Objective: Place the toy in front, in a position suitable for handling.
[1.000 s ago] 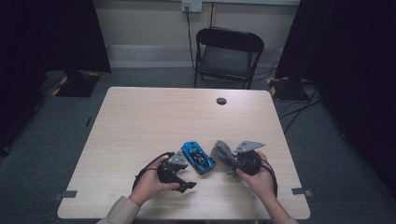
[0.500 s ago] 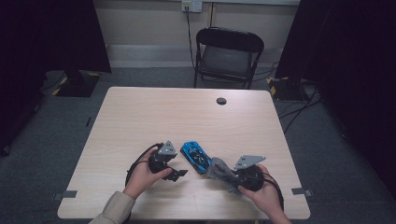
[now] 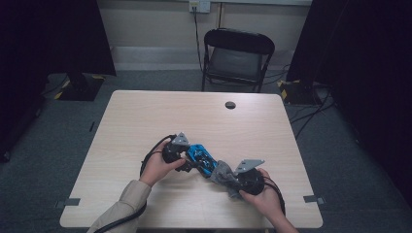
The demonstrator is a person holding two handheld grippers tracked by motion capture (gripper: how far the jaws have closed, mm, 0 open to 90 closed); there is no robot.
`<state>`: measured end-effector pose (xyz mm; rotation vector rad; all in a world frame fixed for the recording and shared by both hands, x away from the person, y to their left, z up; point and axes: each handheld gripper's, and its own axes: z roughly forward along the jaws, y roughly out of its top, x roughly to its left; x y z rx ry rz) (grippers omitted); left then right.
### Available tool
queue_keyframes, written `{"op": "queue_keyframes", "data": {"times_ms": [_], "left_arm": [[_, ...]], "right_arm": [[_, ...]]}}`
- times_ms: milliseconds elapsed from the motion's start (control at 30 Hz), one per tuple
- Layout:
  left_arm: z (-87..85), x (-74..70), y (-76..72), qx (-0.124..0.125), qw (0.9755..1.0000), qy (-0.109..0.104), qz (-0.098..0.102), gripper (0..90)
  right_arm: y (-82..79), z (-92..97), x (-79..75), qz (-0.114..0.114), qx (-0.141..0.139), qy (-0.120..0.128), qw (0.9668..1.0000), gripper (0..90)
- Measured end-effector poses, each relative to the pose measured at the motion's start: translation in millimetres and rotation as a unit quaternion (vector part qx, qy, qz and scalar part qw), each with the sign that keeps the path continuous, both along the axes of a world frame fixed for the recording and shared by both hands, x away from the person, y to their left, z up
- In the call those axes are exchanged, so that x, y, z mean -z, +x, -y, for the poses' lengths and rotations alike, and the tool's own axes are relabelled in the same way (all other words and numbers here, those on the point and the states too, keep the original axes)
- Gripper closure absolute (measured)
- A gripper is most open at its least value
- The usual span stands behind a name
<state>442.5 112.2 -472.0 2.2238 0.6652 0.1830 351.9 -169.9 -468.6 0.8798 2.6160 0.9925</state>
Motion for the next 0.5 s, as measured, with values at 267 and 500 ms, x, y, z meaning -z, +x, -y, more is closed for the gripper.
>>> {"op": "queue_keyframes", "data": {"times_ms": [267, 500], "left_arm": [[2.7, 11.0, 0.3, 0.025, 0.9984, 0.051, -0.008, 12.4], [-0.2, 10.5, -6.0, 0.033, 0.9989, 0.034, -0.001, 12.6]], "right_arm": [[2.3, -2.0, 1.4, -0.001, 0.013, 0.002, 0.9999, 73.7], [11.7, -6.9, 3.0, 0.002, 0.026, -0.007, 0.9996, 74.0]]}}
